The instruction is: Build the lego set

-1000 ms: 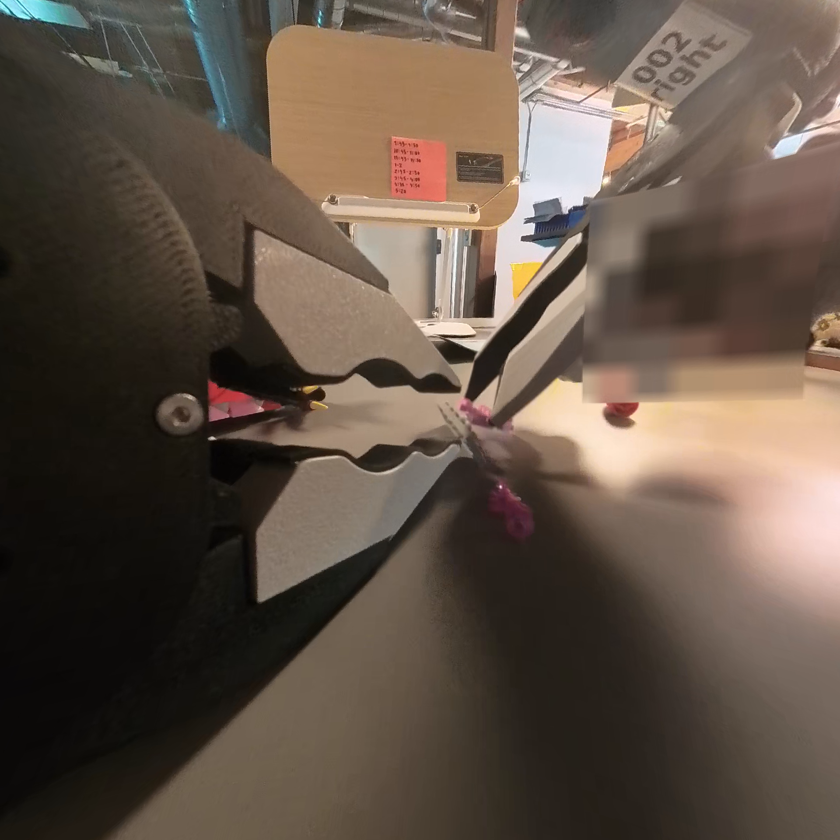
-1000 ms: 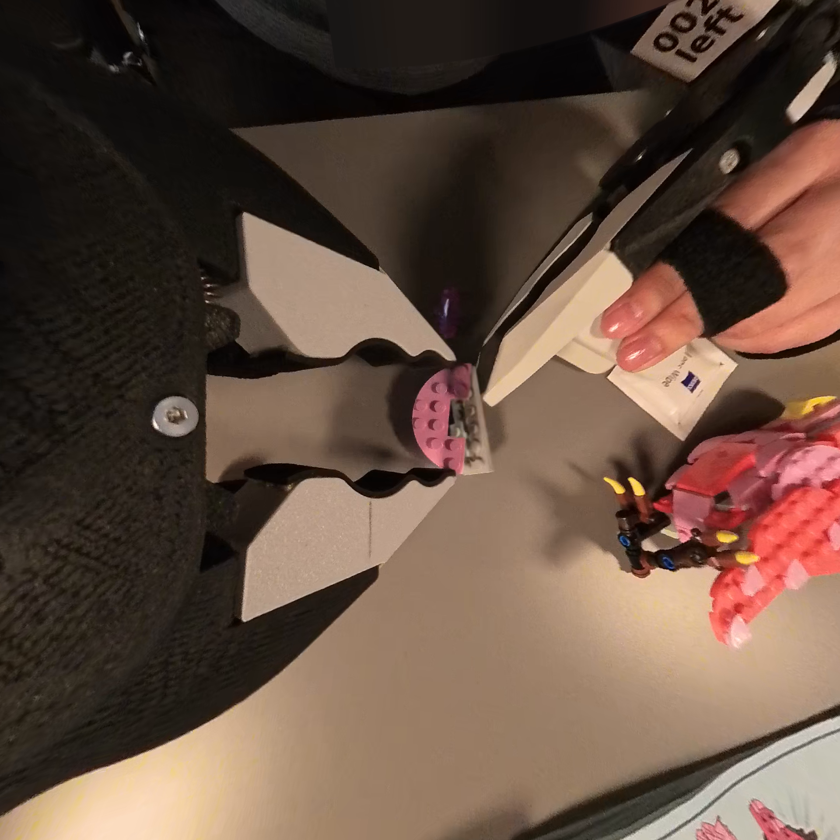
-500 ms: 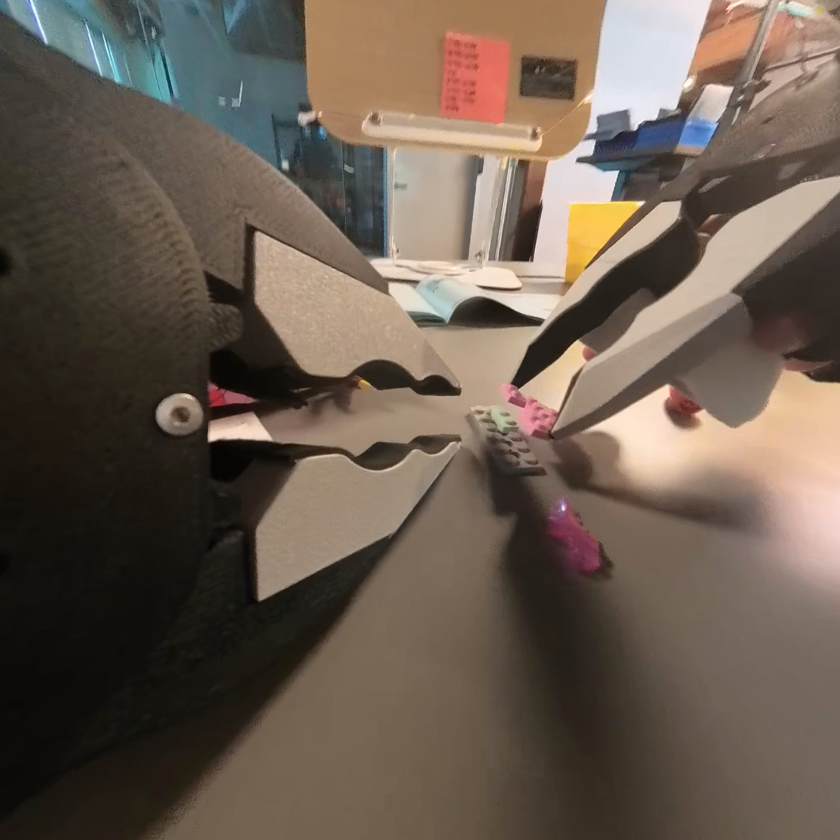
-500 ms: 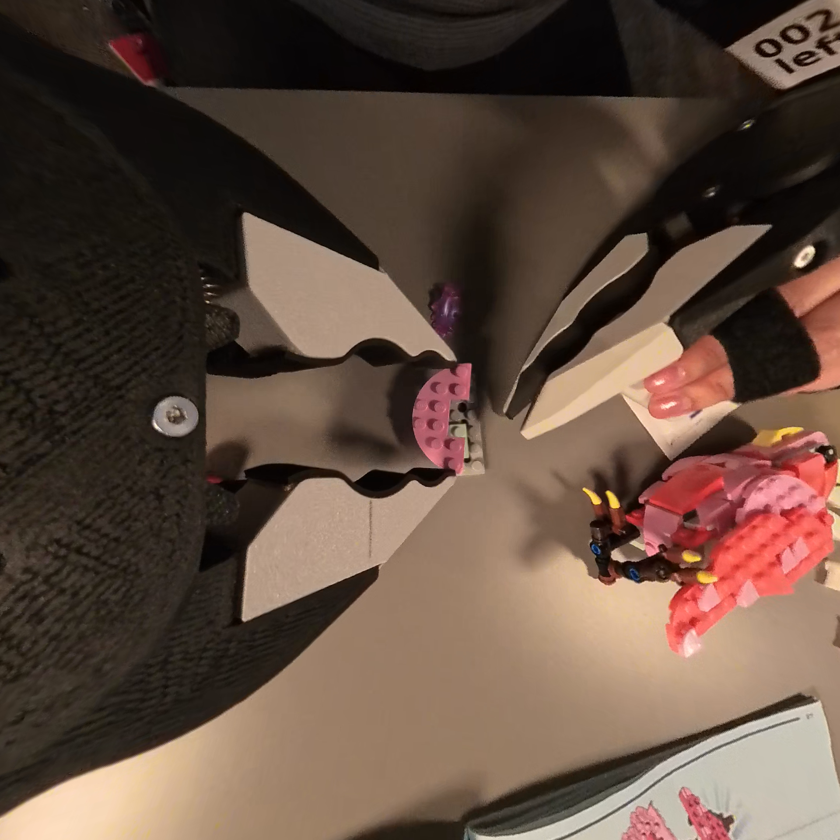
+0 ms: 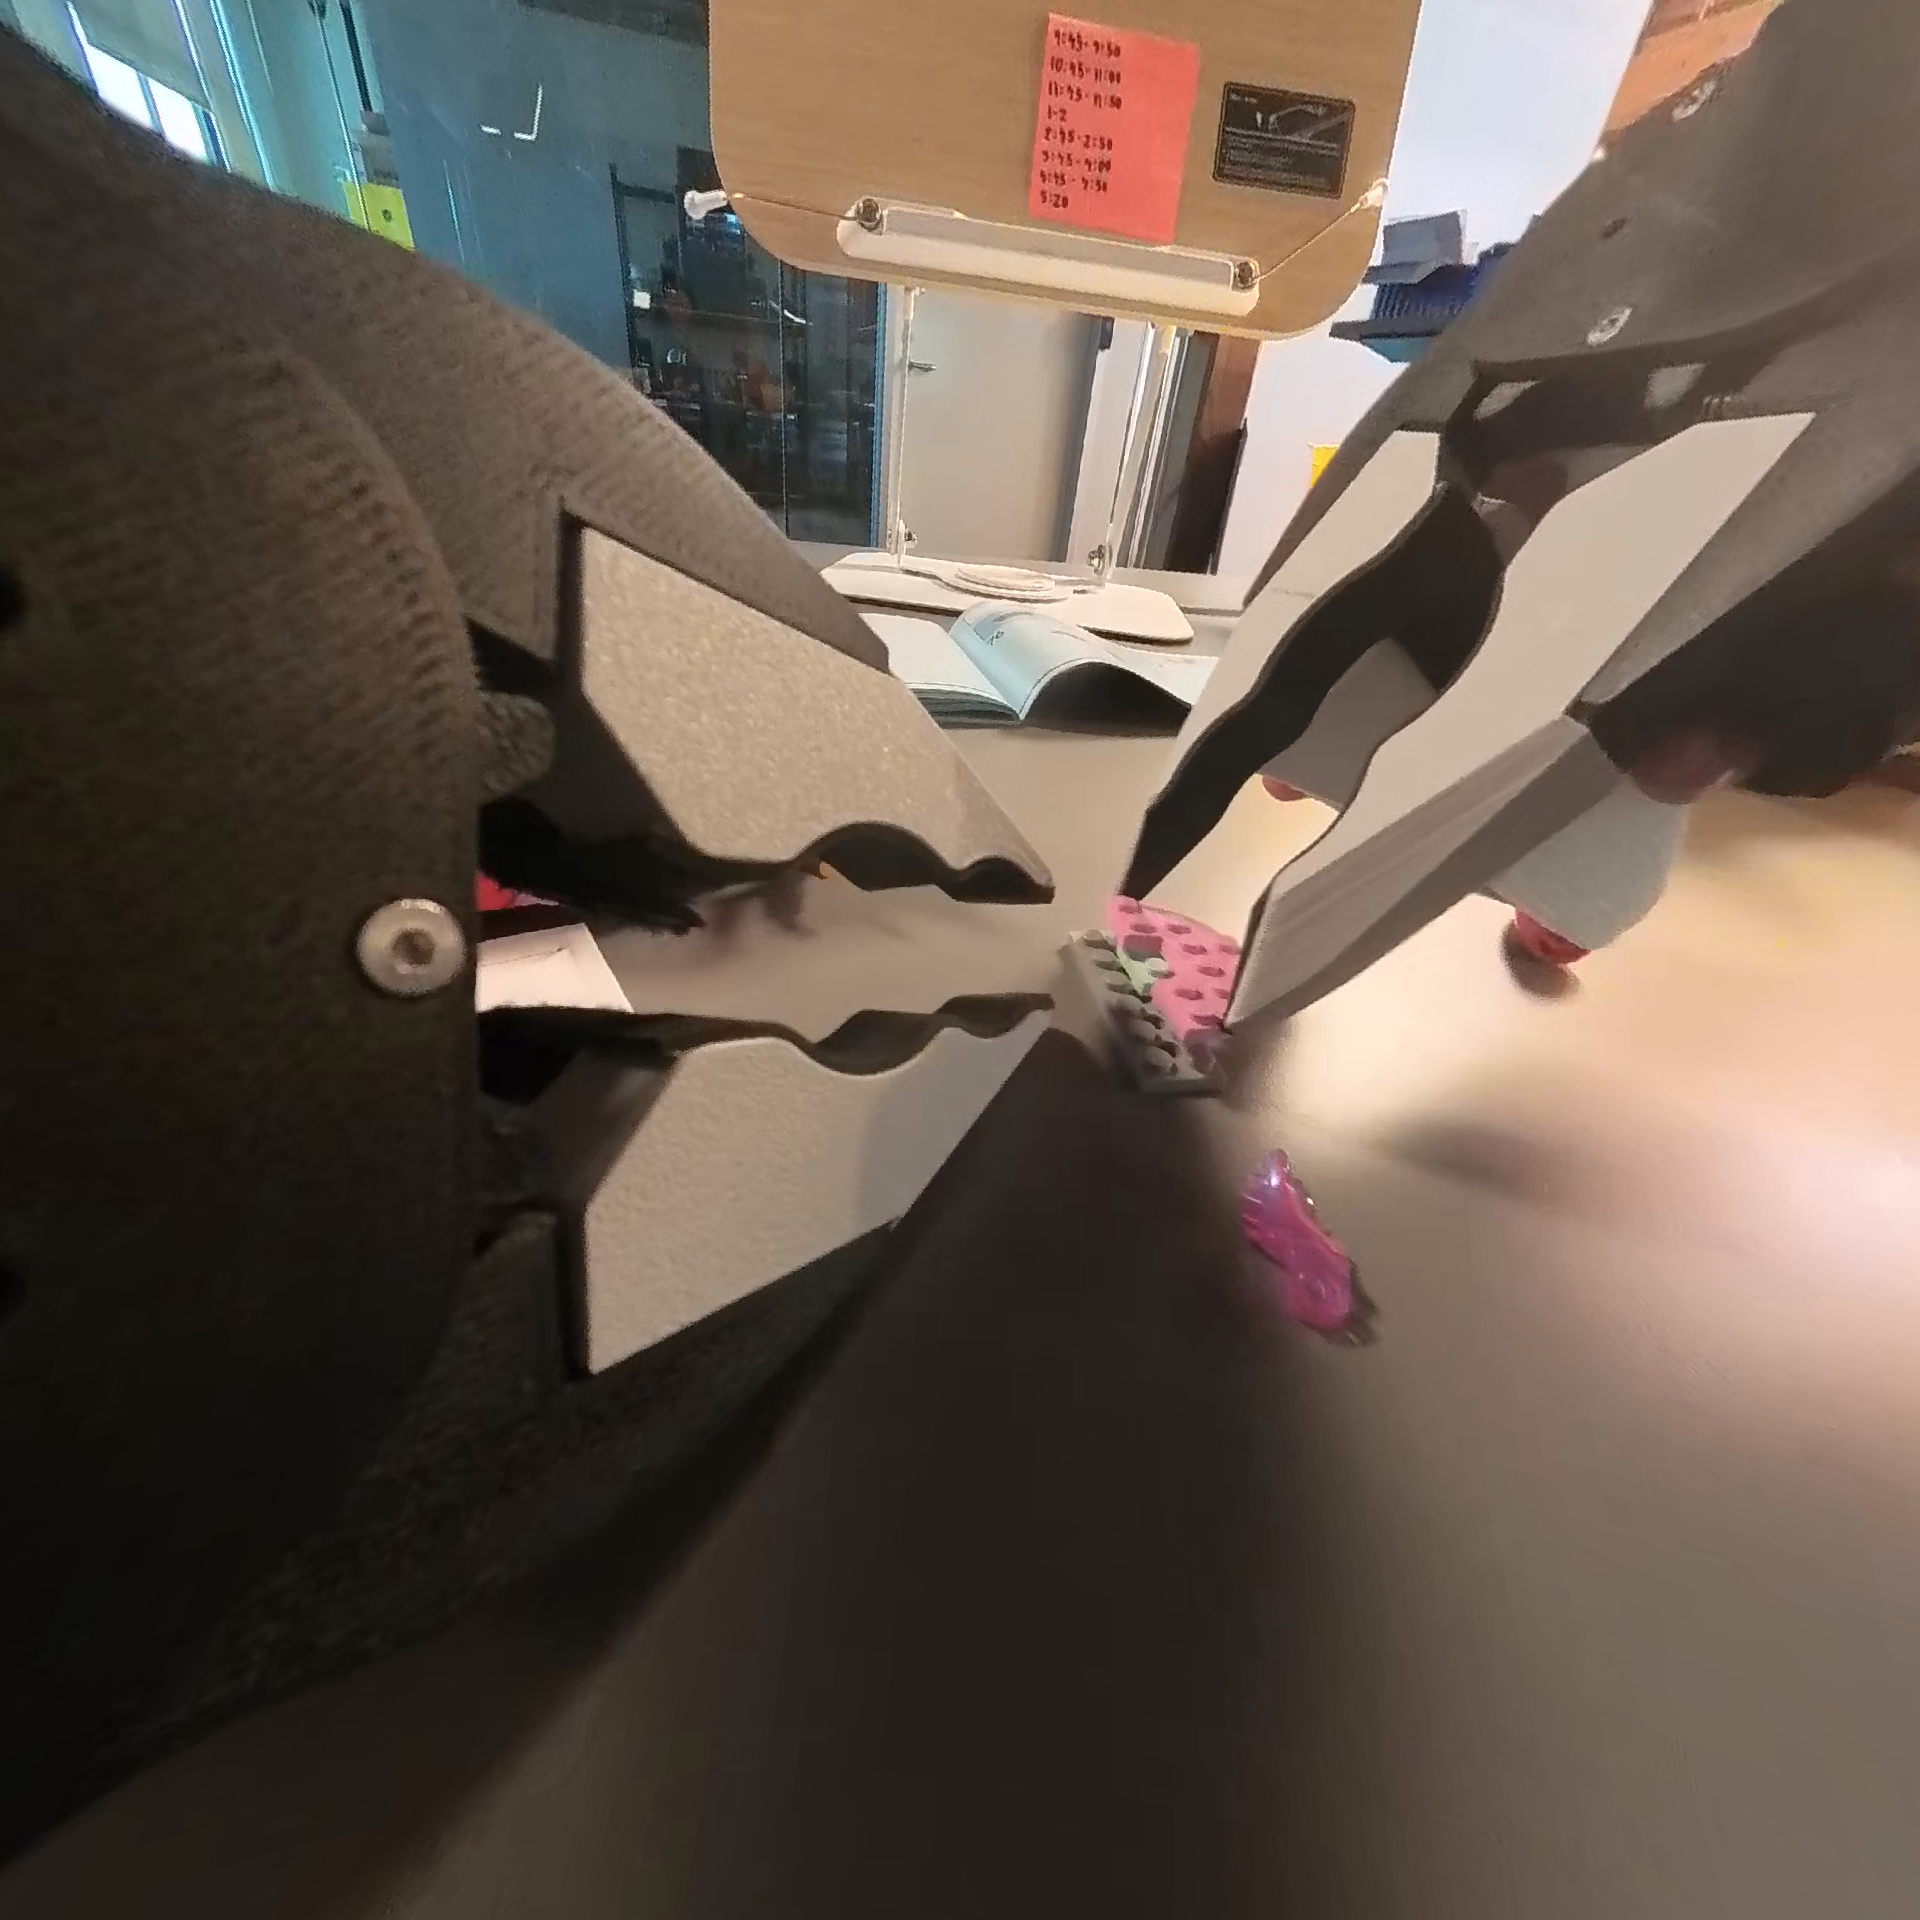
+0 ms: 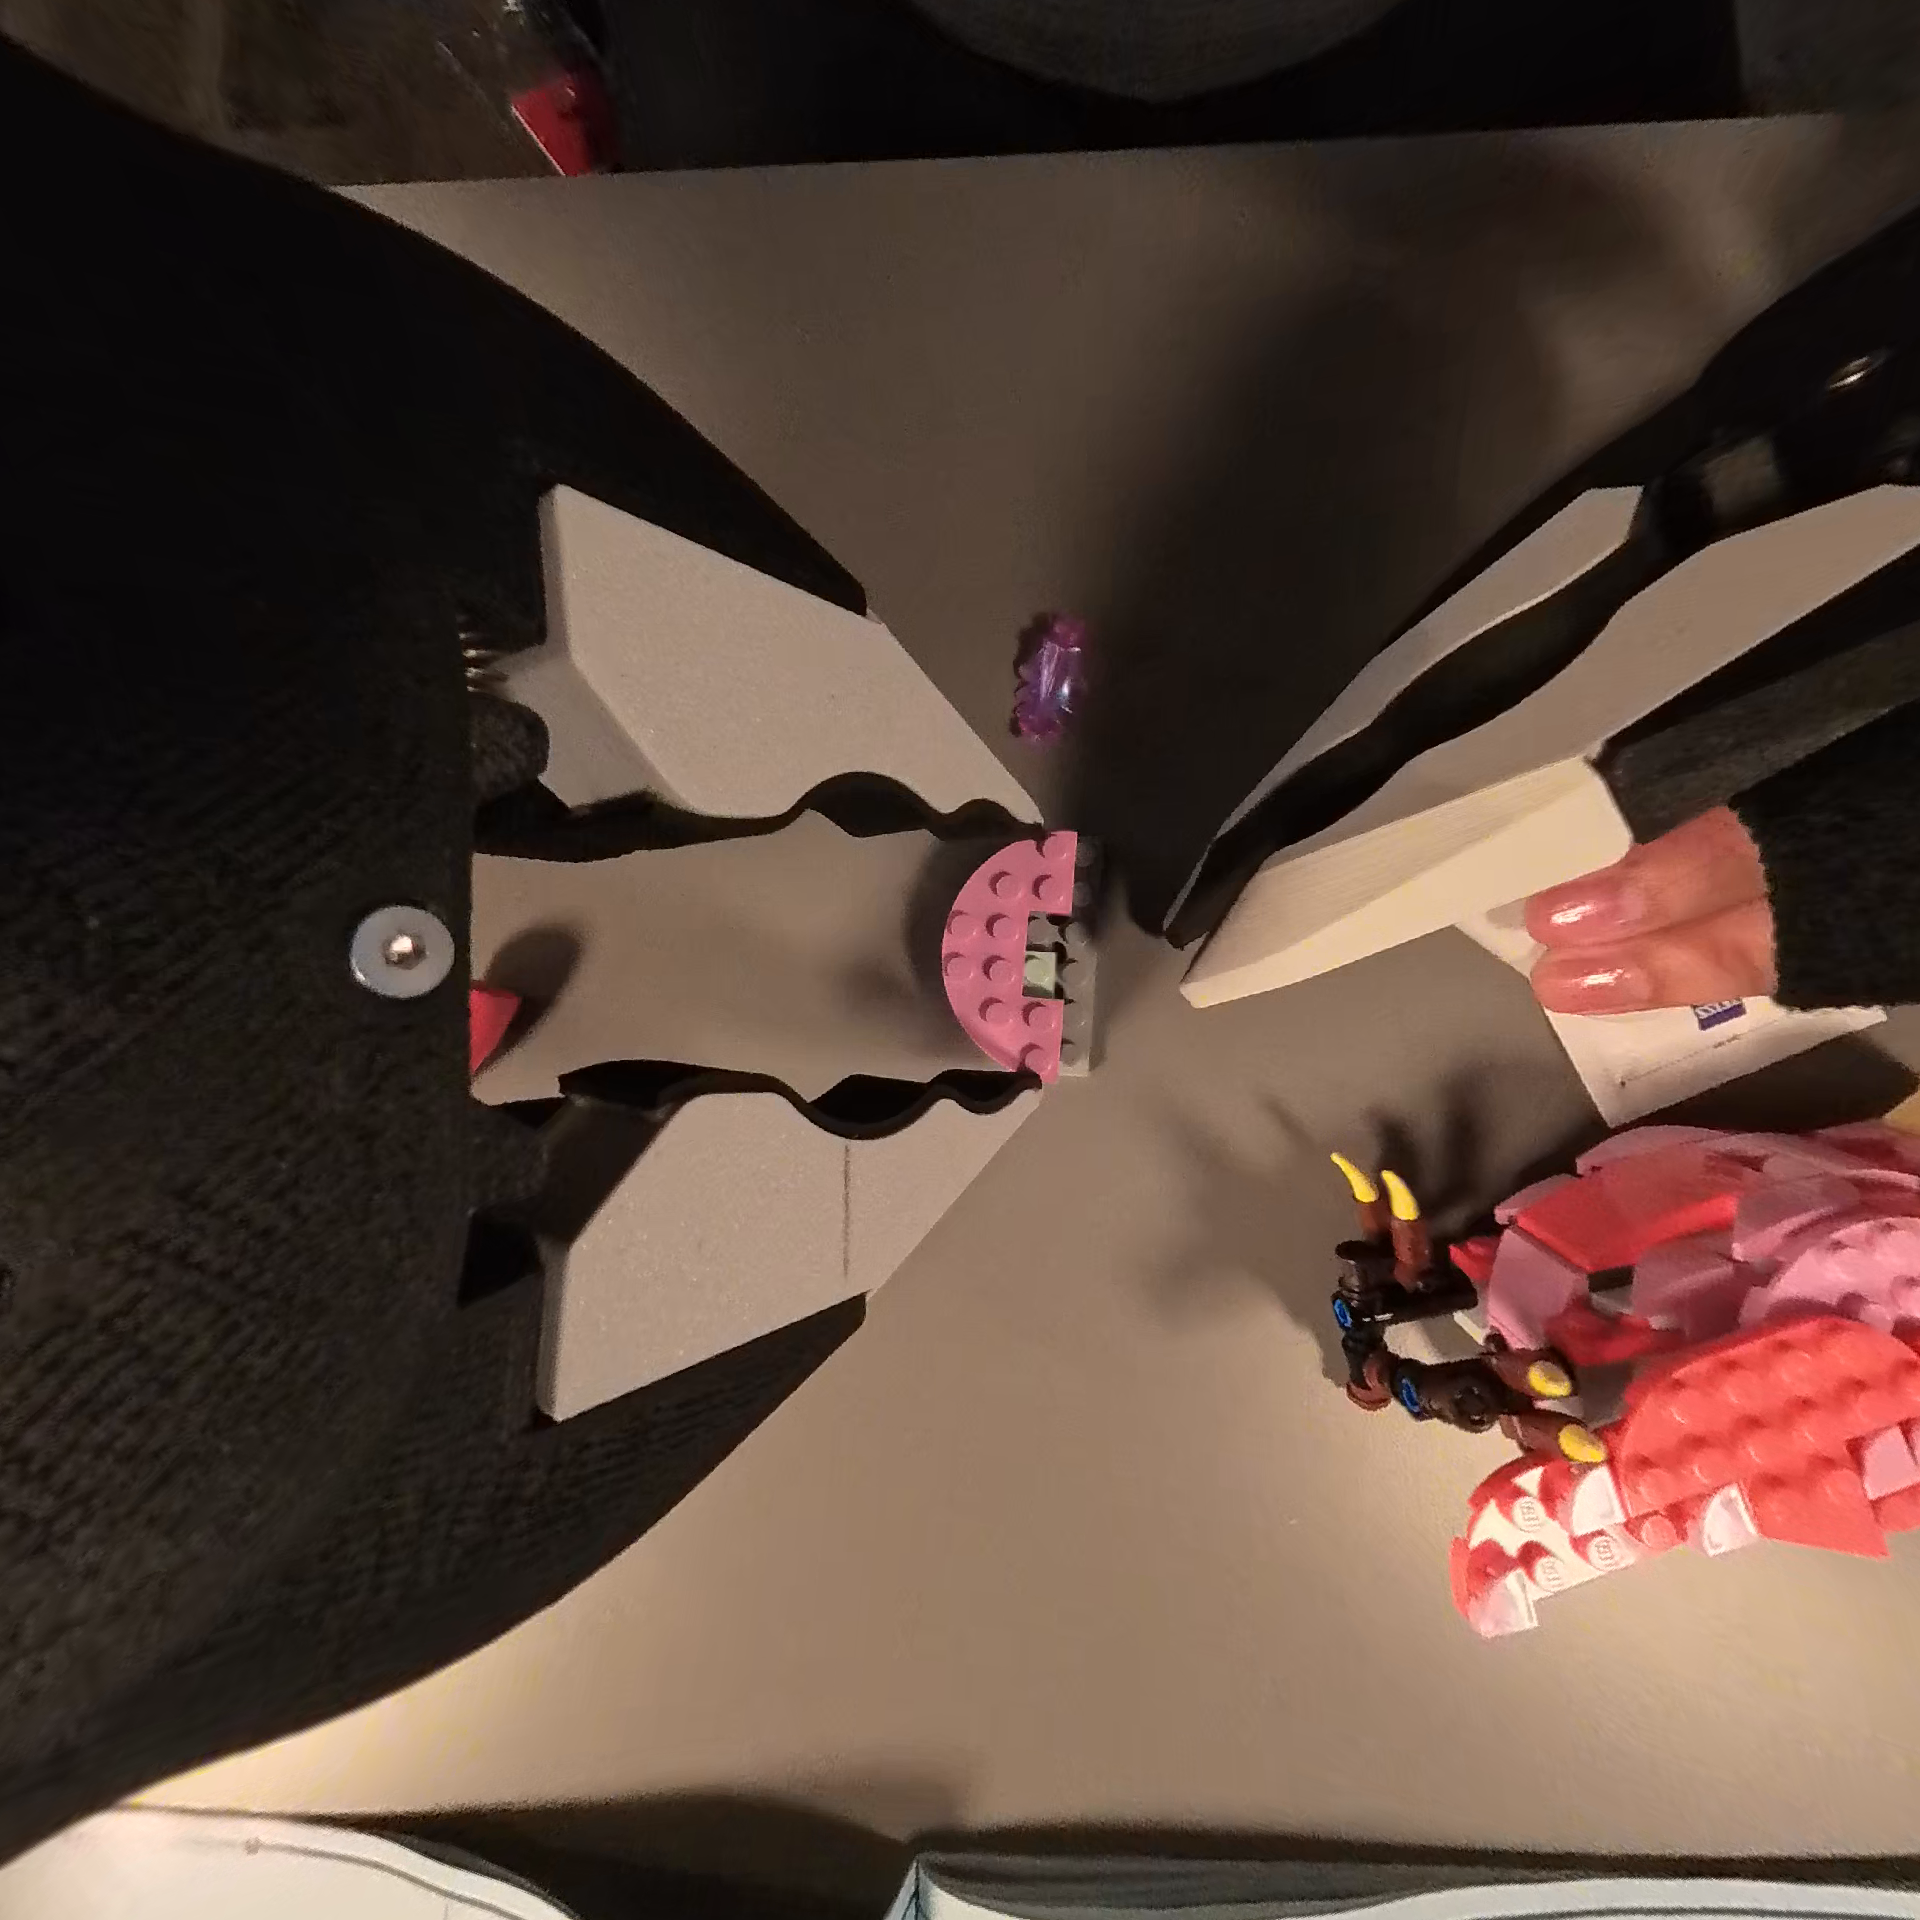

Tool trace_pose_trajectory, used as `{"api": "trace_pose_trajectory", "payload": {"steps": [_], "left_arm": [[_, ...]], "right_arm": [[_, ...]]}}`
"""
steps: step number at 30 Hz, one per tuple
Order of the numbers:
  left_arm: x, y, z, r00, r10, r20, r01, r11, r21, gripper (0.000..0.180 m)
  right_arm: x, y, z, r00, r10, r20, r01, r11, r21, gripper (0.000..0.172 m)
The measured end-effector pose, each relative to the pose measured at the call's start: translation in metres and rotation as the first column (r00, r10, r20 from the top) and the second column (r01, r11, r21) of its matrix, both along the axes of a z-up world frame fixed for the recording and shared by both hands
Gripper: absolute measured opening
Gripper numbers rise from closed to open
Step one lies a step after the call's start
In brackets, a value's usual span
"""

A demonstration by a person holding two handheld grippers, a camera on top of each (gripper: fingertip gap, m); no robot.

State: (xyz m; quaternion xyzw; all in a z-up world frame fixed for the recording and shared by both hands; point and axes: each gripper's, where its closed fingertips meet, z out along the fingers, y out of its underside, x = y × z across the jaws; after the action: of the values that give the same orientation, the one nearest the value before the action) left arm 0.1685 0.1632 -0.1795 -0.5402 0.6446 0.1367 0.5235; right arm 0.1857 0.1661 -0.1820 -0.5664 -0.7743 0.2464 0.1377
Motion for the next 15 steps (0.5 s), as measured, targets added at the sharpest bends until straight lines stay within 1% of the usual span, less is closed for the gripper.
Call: {"api": "trace_pose_trajectory", "payload": {"steps": [9, 15], "left_arm": [[-0.0002, 0.0001, -0.0002, 1.000, 0.003, 0.002, -0.003, 1.000, -0.007, 0.016], [0.0005, -0.0005, -0.0004, 1.000, 0.000, 0.002, 0.000, 1.000, -0.007, 0.015]], "right_arm": [[0.0015, -0.0024, -0.0026, 1.000, -0.008, -0.002, 0.008, 1.000, 0.002, 0.044], [0.0032, -0.0021, -0.0020, 0.999, -0.024, -0.030, 0.025, 1.000, 0.017, 0.045]]}}
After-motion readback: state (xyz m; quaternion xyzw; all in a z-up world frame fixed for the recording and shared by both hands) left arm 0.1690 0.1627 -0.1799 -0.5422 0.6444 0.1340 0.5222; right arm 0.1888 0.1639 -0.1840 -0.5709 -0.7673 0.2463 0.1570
